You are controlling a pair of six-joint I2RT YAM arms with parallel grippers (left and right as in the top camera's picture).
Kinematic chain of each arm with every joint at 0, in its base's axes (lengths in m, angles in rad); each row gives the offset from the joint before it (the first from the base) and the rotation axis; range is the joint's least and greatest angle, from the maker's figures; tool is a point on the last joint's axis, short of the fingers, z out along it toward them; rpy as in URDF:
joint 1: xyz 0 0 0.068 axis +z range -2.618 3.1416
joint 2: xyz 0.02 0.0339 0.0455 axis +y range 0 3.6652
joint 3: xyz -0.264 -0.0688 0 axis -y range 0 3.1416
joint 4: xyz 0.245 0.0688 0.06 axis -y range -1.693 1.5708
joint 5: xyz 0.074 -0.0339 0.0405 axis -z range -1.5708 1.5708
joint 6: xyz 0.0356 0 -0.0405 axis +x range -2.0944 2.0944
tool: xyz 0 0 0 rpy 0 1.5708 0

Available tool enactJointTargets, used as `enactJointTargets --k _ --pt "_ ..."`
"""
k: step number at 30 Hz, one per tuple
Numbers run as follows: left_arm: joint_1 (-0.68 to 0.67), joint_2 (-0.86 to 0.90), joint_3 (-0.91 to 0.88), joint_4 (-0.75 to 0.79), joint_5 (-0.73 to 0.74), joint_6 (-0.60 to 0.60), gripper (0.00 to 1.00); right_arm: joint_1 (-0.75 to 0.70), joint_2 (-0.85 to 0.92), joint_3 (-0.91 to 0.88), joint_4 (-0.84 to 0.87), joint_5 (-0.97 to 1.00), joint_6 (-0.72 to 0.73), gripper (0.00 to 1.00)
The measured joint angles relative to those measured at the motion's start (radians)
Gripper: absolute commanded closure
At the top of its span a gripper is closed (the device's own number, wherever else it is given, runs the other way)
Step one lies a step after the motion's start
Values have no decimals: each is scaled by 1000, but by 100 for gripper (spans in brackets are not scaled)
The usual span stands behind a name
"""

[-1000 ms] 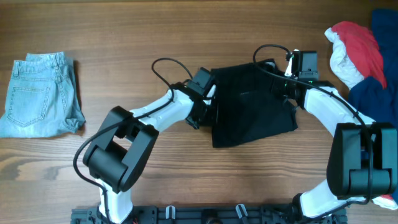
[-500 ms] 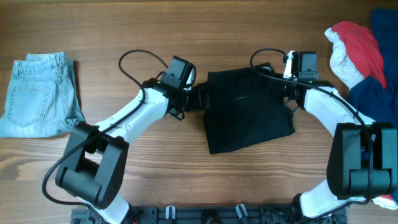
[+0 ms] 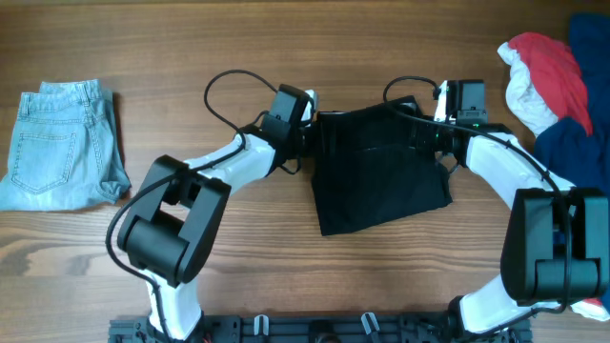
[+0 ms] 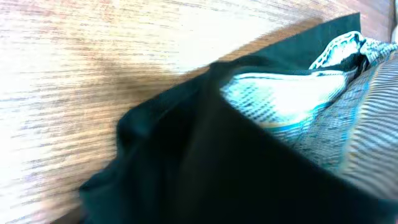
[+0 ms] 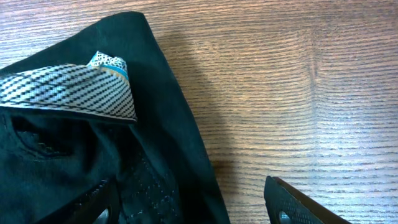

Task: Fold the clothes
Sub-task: 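Grasp the folded black garment with the left gripper and carry it left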

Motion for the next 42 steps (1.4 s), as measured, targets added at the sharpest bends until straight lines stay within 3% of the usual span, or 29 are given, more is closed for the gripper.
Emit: enactJointTargets --k 2,5,10,13,18,25,29,37,38,39,41,42 --pt "0 5 -1 34 2 -6 96 0 0 0 -3 -8 0 23" --pt "0 5 -1 89 4 -6 96 0 -51 0 -72 -28 -3 23" --pt "3 5 -1 87 4 -2 96 0 -418 26 -95 -34 -8 20" --pt "38 -27 -2 -5 -11 5 96 0 -525 30 -172 -34 -11 21" --pt "211 -265 -7 -272 -212 62 96 0 -534 30 -275 -34 -14 21" --pt "482 -435 -7 -403 -438 277 96 0 -534 30 -296 -34 -14 21" --pt "607 -435 -7 -463 -350 306 96 0 -534 30 -299 -34 -14 21" --pt "608 -340 -6 -526 -342 307 96 0 -534 30 -304 -34 -14 21" --pt "608 -314 -6 -526 -360 301 91 0 -534 30 -306 -34 -14 21" --pt "608 -280 -6 -526 -391 285 73 0 -534 30 -315 -34 -14 21" --pt "613 -247 -6 -526 -418 262 70 0 -534 30 -333 -34 -14 21" --pt "623 -234 -6 -526 -422 240 59 0 -534 30 -339 -34 -14 21"
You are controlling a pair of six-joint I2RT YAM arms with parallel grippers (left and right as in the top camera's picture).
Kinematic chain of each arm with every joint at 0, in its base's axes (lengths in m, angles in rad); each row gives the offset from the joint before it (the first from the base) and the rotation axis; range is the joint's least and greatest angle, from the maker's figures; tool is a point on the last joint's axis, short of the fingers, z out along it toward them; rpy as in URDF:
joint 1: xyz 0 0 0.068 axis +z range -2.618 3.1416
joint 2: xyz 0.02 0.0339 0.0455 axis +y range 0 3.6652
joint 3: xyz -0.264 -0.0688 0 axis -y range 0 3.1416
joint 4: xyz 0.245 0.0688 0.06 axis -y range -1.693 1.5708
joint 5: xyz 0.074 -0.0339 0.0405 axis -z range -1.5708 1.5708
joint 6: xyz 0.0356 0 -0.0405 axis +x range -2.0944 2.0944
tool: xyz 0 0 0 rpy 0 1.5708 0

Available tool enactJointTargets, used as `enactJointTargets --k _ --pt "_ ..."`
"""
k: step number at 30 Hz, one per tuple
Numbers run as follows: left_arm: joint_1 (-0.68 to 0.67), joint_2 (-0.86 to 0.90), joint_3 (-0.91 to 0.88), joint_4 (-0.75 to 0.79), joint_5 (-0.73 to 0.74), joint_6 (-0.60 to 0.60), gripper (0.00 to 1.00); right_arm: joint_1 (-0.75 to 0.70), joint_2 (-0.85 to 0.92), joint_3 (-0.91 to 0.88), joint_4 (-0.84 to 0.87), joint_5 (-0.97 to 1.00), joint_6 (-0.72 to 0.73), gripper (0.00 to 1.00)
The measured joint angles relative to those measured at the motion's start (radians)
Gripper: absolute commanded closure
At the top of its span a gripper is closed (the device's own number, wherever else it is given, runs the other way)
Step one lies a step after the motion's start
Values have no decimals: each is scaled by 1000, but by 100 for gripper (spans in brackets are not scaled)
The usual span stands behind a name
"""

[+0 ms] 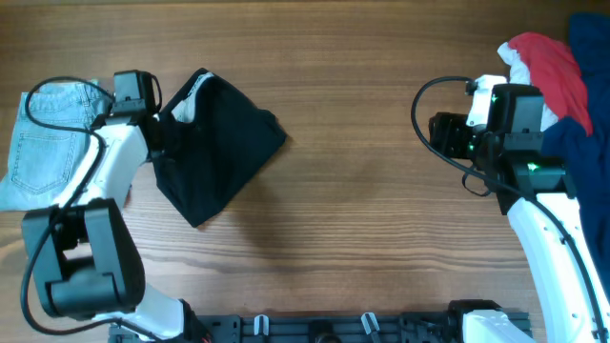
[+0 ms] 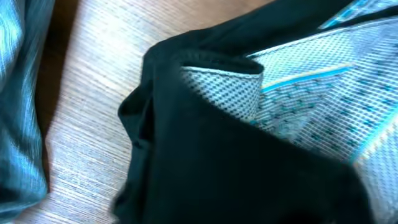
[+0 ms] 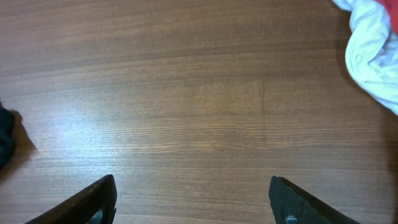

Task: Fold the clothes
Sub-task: 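Grasp the folded black garment with the left gripper and carry it left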

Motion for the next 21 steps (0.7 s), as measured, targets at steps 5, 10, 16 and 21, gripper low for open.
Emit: enactJointTargets --k 5,10,16,21 --pt "67 18 0 -13 -2 -34 43 0 0 0 -14 0 0 21" --pt "88 18 0 -56 6 -78 25 0 0 0 -18 0 5 21" --pt "89 90 1 -21 35 -84 28 0 0 0 -17 0 8 21" --pt "103 150 24 18 127 -87 54 0 0 0 -17 0 16 20"
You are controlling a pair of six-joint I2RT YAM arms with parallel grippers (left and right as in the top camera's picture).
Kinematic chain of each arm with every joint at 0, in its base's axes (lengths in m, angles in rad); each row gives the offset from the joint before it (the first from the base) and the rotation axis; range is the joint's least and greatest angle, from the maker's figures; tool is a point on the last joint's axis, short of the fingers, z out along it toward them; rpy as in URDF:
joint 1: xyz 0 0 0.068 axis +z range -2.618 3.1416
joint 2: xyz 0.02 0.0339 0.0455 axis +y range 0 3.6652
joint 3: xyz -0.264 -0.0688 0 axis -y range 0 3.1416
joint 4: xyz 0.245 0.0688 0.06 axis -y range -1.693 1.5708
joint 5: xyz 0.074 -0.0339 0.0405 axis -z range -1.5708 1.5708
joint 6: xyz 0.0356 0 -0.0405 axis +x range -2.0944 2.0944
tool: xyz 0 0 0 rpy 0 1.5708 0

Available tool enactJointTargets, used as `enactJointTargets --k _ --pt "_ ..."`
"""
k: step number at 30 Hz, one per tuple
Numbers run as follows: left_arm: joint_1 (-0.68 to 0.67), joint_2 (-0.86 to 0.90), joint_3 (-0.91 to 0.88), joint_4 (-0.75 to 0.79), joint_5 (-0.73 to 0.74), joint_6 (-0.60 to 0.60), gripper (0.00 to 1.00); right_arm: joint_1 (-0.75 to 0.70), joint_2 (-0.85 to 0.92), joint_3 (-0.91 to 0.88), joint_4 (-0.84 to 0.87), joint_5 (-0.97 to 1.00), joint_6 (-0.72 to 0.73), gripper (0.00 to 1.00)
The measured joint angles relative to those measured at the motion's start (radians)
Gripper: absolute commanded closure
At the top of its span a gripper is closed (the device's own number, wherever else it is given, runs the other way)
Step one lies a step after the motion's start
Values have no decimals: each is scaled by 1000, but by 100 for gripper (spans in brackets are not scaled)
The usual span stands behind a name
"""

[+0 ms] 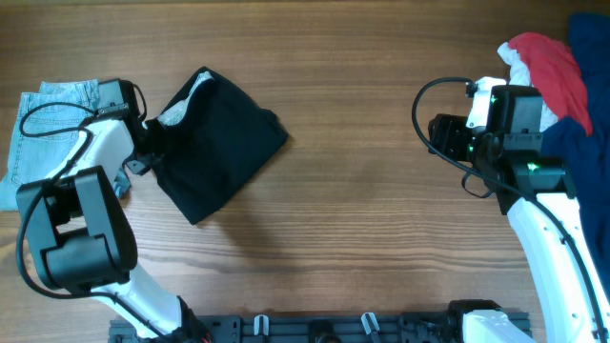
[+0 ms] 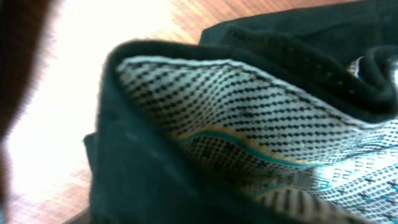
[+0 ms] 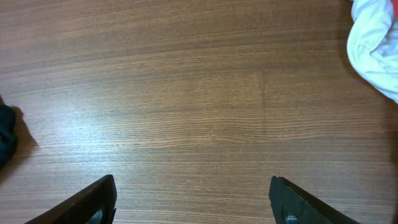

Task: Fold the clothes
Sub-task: 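Grasp the folded black garment with the left gripper and carry it left, then place the folded garment on top of the jeans and release the left gripper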

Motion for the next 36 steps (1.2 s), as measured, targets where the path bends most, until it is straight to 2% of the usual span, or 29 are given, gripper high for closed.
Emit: enactJointTargets --k 1,3,4,5,13,17,22,29,30,32,35,36 --pt "0 5 2 13 27 5 57 0 0 0 0 0 3 20" --pt "0 7 3 29 50 12 72 0 0 0 0 0 10 20" --pt "0 8 3 34 55 10 88 0 0 0 0 0 10 20" --pt "-2 11 3 40 65 14 96 0 0 0 0 0 11 20" --pt "-7 -6 2 59 84 47 96 0 0 0 0 0 14 20" --pt "-30 -227 -24 48 -43 70 96 0 0 0 0 0 14 20" --pt "23 -473 -24 93 -168 116 96 0 0 0 2 0 14 19" --pt "205 -461 -28 359 -249 187 96 0 0 0 8 0 14 19" --pt "224 -443 -29 388 -248 194 93 0 0 0 8 0 14 19" --pt "265 -367 -29 439 -248 201 54 0 0 0 8 0 14 19" --pt "335 -279 -29 443 -249 206 25 0 0 0 1 0 14 19" --pt "372 -263 -29 445 -249 200 9 0 0 0 -2 0 14 19"
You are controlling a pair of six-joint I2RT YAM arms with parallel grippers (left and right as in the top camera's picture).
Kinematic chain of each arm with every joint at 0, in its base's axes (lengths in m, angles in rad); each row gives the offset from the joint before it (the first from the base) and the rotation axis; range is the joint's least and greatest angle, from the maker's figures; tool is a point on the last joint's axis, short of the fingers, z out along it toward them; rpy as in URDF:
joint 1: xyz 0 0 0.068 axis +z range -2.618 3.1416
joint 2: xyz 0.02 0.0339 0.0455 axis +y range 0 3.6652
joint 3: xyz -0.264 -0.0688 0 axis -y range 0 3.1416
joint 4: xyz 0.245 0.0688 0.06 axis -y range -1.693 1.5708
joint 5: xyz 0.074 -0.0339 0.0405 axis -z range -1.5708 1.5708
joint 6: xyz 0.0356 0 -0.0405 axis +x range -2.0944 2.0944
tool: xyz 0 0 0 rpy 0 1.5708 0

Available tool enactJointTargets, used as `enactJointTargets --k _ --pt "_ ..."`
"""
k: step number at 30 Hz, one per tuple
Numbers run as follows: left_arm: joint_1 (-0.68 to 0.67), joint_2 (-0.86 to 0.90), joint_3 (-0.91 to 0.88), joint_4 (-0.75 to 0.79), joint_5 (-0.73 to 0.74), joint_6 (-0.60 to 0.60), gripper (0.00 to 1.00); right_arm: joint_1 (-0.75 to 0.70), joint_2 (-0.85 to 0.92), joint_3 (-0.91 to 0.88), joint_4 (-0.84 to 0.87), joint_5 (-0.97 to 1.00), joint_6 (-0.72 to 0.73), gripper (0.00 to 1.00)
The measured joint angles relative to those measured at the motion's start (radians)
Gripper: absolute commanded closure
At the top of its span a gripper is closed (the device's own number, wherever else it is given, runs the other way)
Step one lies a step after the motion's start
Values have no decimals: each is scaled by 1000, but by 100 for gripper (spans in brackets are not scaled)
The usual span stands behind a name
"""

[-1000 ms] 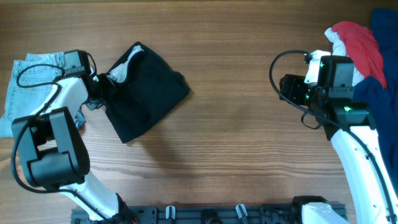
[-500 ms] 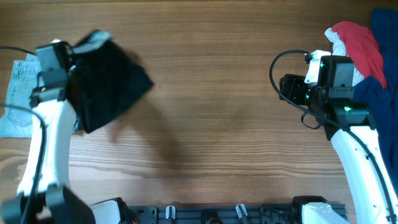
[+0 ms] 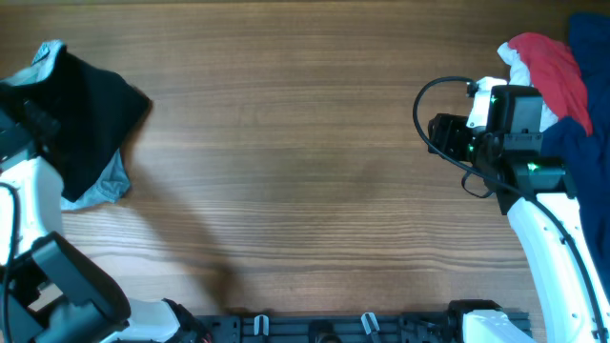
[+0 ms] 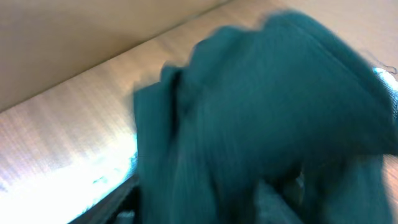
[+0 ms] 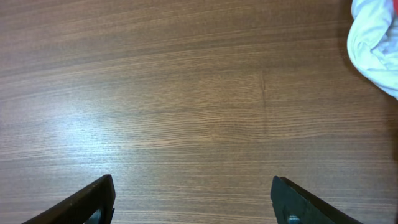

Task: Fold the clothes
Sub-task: 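Place the folded garment on top of the jeans and release the left gripper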

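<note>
A folded black garment lies at the table's far left, on top of the folded light-blue jeans, of which only a corner shows. My left gripper is at the garment's left edge. The left wrist view is a blur of dark cloth that fills the space between the fingers, so it looks shut on the garment. My right gripper hangs open over bare wood at the right, nothing between its fingers.
A pile of unfolded clothes sits at the back right: a red and white piece and dark blue cloth. The white edge shows in the right wrist view. Wooden table spans the middle.
My left gripper and the black garment have moved left, from beside the jeans to on top of them at the table's edge. The right arm has not moved.
Both grippers were at the black garment in the table's middle. Then the left one had it near the jeans at the left, and the right one stood open by the clothes pile. The garment now covers the jeans.
</note>
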Motion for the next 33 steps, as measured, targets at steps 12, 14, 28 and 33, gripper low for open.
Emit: enactJointTargets --k 12,14,28,33 --pt "79 -11 8 -24 430 -114 0 0 0 0 -8 0 0 19" --pt "23 -13 31 -93 458 -101 0 0 0 0 -14 0 0 19" --pt "-87 372 236 304 408 -29 0 0 0 0 -75 -7 0 19" --pt "-25 495 261 411 293 -51 0 0 0 0 -121 -26 3 19"
